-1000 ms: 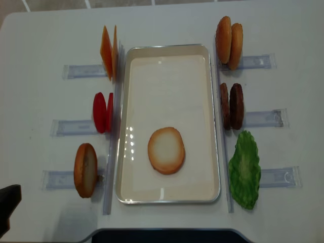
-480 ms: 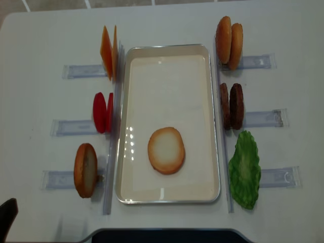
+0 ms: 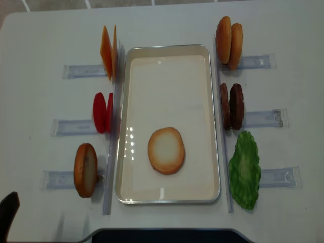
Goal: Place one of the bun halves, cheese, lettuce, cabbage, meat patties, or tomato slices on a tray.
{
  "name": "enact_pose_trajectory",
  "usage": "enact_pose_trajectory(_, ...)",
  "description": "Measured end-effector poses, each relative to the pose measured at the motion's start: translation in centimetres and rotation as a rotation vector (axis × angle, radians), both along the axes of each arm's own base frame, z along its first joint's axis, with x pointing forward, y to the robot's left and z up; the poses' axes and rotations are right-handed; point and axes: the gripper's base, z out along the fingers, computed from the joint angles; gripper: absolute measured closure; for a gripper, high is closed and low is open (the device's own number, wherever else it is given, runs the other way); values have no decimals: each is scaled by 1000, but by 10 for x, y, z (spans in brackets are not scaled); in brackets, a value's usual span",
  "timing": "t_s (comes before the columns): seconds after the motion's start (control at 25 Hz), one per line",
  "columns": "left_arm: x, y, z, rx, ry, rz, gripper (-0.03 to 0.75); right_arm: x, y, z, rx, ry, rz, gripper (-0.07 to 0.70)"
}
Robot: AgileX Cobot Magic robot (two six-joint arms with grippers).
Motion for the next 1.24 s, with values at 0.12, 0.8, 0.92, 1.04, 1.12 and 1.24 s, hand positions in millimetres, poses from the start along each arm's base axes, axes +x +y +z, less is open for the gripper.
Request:
enact_pose_trajectory(0.12,-1,0,0,6,-5,-4,198,0,0,0,0,0,0,107)
enact_pose_trajectory(0.8,-8,0,-3,20,-51,-27,198,0,0,0,0,0,0,107)
enact_pose_trajectory(0.92,-8,0,-3,20,-51,-27,198,0,0,0,0,0,0,107)
enact_pose_trajectory(1.04,-8,0,-3,20,-51,-27,198,0,0,0,0,0,0,107)
enact_pose_trajectory(1.12,-8,0,-3,20,-51,-27,198,0,0,0,0,0,0,107)
enact_pose_trajectory(1.24,-8,0,-3,20,-51,-27,198,0,0,0,0,0,0,107)
